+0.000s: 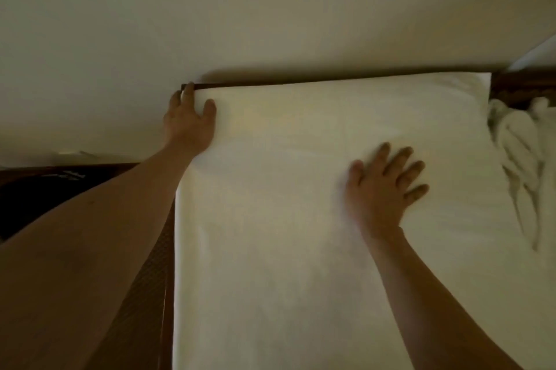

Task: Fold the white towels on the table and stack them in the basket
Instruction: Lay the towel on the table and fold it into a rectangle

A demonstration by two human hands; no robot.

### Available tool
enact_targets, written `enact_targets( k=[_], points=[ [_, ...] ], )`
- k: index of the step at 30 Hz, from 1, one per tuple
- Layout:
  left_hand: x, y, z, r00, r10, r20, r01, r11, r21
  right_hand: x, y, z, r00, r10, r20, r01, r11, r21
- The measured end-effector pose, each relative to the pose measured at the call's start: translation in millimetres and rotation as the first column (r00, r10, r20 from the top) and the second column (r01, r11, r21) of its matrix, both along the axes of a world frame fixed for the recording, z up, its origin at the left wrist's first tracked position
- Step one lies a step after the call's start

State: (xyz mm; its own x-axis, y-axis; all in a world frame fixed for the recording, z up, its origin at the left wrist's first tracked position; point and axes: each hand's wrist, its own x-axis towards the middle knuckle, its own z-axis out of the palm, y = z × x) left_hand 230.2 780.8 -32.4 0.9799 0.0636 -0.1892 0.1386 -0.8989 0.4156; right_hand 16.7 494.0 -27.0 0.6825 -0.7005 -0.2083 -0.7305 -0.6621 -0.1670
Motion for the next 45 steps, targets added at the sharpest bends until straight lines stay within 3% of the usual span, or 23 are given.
enact_targets(
  k=[4,8,12,14,15,17,19,22,25,29,33,40,45],
  points=[
    [-0.8,-1.4,1.3,1.000,0.002,0.002,-0.002,1.000,-0.019,2.0,127.5,-4.7,0.929,0.347,0.126,-0.347,0.938,-0.019],
    [-1.8,2.8,2.6,0.999,-0.019,0.027,0.022,0.995,-0.096,-46.5,246.2,7.5,0.704,0.686,0.182,-0.708,0.696,0.117],
    [-8.0,9.9,5.0,0.991,0.082,0.101,-0.047,0.949,-0.312,-71.3,275.2,8.3,0.551,0.812,0.196,-0.834,0.528,0.157],
    [-16.2,17.5,6.8,0.984,0.121,0.131,-0.072,0.942,-0.328,-72.3,274.2,7.3,0.512,0.816,0.268,-0.859,0.489,0.151],
    [-19.9,23.4,6.6,0.985,0.127,0.120,-0.084,0.947,-0.311,-71.7,274.5,8.2,0.514,0.796,0.319,-0.856,0.502,0.125],
    [-27.2,35.1,9.4,0.991,0.123,0.053,-0.103,0.953,-0.285,-68.4,278.0,12.8,0.616,0.690,0.381,-0.757,0.653,0.041],
    [-28.0,46.0,15.2,0.995,0.088,-0.041,-0.096,0.954,-0.284,-60.8,285.4,24.0,0.803,0.502,0.321,-0.533,0.846,0.012],
    [-23.4,55.0,30.4,0.976,-0.016,-0.219,-0.037,0.971,-0.235,-48.7,303.5,39.1,0.924,0.349,0.158,-0.355,0.935,0.009],
    [-19.4,58.5,43.5,0.958,-0.040,-0.285,-0.061,0.940,-0.337,-40.1,319.6,46.9,0.950,0.298,0.097,-0.303,0.952,0.037],
    [-18.5,58.5,61.5,0.942,0.061,-0.331,-0.249,0.788,-0.563,-29.6,323.6,63.6,0.964,0.247,0.104,-0.254,0.965,0.063],
    [-18.9,64.3,80.8,0.943,0.106,-0.315,-0.293,0.712,-0.638,-22.3,321.4,72.7,0.958,0.245,0.150,-0.274,0.936,0.222],
    [-12.8,99.1,105.4,0.974,0.189,-0.122,-0.225,0.781,-0.582,-14.2,342.8,101.4,0.942,0.106,0.317,-0.257,0.836,0.485],
    [-19.8,80.2,139.8,0.983,0.184,-0.024,-0.163,0.790,-0.591,-14.5,328.1,126.0,0.903,-0.122,0.412,-0.176,0.770,0.613]
  ],
)
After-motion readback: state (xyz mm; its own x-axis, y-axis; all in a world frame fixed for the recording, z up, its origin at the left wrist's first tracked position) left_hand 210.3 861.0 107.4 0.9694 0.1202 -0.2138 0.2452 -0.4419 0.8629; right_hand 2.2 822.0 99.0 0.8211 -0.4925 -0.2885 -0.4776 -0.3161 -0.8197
